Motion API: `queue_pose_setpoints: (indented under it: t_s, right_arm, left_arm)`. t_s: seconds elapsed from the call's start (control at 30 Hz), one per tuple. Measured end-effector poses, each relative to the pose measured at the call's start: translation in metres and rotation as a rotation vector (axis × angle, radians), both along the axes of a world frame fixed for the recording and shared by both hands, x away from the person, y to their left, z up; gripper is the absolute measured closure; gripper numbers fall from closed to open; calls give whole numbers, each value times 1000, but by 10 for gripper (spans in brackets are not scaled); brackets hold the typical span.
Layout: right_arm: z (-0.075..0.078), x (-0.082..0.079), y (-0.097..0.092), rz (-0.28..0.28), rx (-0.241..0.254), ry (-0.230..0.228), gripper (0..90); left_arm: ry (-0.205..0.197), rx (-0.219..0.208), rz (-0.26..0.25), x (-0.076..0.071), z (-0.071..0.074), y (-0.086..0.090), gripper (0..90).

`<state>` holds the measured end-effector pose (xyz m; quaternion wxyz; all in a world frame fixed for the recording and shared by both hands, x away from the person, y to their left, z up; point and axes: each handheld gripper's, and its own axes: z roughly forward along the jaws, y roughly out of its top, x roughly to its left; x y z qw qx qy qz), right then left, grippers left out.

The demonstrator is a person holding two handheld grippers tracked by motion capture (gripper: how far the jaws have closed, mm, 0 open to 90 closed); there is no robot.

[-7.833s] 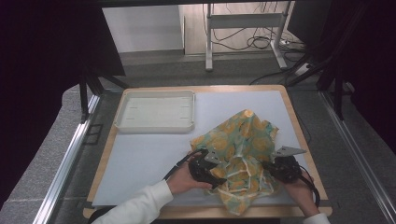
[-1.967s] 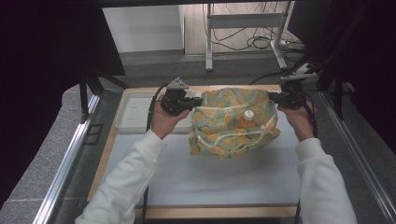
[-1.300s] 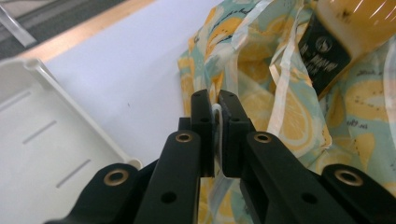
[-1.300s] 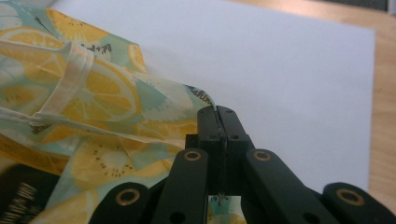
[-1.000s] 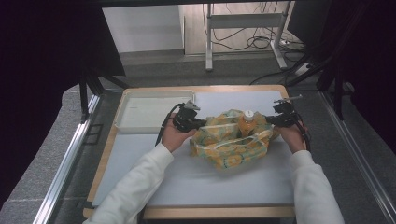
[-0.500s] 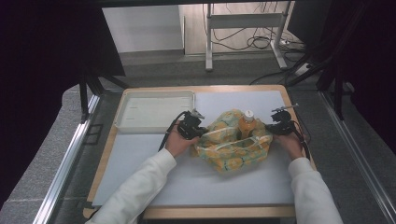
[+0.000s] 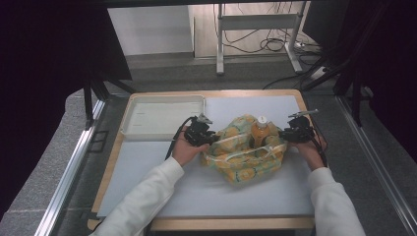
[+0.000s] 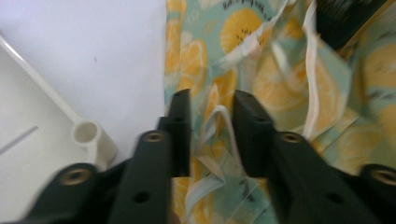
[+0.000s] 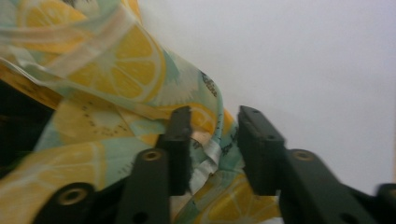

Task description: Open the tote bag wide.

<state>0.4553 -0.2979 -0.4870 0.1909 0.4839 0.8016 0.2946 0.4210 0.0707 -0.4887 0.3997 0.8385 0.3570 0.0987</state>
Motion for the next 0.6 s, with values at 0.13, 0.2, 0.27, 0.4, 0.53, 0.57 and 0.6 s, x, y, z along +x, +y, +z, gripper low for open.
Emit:
queue_pose_setpoints:
  t_s: [0.13,0.2,0.27,0.4,0.53,0.57,0.6]
  right_arm:
    - [12,-7,-3,-11,24,-50,541]
    - [20,-13,-6,-14,38,-78,509]
    - [31,-22,-10,-14,61,-114,497]
    - [44,-37,-14,5,84,-149,530]
    - [52,-50,-11,35,86,-146,693]
    - [54,-53,-10,46,89,-144,730]
    - [56,-57,-8,59,88,-141,772]
  left_arm:
    - [-29,-51,4,-5,8,7,561]
    - [-53,-67,7,-9,14,12,536]
    - [-63,-78,2,-13,19,16,497]
    - [-85,-111,-23,-23,29,26,540]
    - [-86,-130,-74,-33,34,29,747]
    - [-82,-132,-84,-35,34,28,780]
    - [-81,-131,-91,-36,34,27,826]
